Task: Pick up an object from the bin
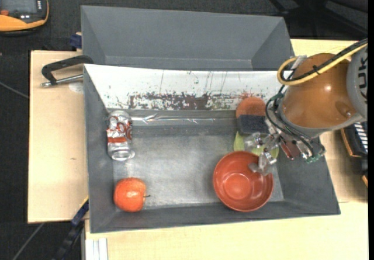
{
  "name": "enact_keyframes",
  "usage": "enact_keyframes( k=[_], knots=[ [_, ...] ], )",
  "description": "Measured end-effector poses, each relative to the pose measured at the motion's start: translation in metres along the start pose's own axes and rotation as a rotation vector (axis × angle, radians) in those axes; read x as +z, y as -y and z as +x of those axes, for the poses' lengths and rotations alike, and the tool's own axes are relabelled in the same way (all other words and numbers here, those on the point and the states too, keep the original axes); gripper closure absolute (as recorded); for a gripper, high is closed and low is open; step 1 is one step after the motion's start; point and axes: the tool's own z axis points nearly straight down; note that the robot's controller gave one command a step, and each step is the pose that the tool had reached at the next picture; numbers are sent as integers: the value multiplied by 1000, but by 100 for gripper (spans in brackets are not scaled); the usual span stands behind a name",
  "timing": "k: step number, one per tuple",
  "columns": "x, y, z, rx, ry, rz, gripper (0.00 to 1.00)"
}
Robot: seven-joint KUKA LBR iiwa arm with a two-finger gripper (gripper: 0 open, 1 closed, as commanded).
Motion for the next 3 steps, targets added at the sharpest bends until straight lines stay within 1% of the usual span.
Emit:
enact_keyframes(
  k=[1, 2, 3],
  knots=[
    [-14, -47, -10, 43, 14, 1, 100],
    [-127, -54, -72, 2, 30, 5, 100],
    [-156, -54, -91, -197, 37, 11, 100]
  ],
)
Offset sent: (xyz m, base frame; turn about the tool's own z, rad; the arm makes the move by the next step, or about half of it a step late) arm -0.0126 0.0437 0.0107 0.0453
